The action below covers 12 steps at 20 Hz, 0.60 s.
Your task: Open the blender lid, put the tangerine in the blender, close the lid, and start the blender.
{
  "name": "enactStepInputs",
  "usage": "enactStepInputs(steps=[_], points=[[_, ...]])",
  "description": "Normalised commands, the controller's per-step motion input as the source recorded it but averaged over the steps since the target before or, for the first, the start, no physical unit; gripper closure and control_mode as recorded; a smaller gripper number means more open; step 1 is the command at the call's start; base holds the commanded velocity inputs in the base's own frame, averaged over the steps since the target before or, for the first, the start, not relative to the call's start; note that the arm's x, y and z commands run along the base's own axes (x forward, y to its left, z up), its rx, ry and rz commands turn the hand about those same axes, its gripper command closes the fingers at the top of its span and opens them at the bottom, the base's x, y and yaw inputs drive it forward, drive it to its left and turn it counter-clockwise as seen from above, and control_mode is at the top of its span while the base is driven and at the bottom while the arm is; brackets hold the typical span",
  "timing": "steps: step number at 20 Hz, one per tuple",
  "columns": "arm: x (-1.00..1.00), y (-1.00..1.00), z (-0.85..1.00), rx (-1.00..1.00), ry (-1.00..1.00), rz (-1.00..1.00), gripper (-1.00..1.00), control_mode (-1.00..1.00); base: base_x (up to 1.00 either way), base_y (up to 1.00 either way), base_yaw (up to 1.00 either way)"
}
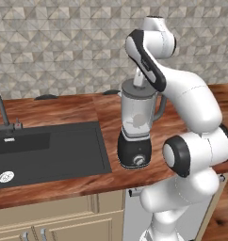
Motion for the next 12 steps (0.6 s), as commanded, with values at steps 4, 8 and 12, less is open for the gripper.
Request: enactStepInputs(steps=[4, 8, 12], points=[[0.0, 0.05, -0.01, 0.0, 0.01, 0.04, 1.0, -1.0, 0.0, 0.0, 0.0], [-0.01, 0.0, 0.02, 0.0, 0.09, 0.0, 1.0, -1.0, 0.0, 0.0, 0.0], [-0.02, 0.0, -0.01, 0.0, 0.11, 0.0, 1.0, -1.0, 0.0, 0.0, 0.0]])
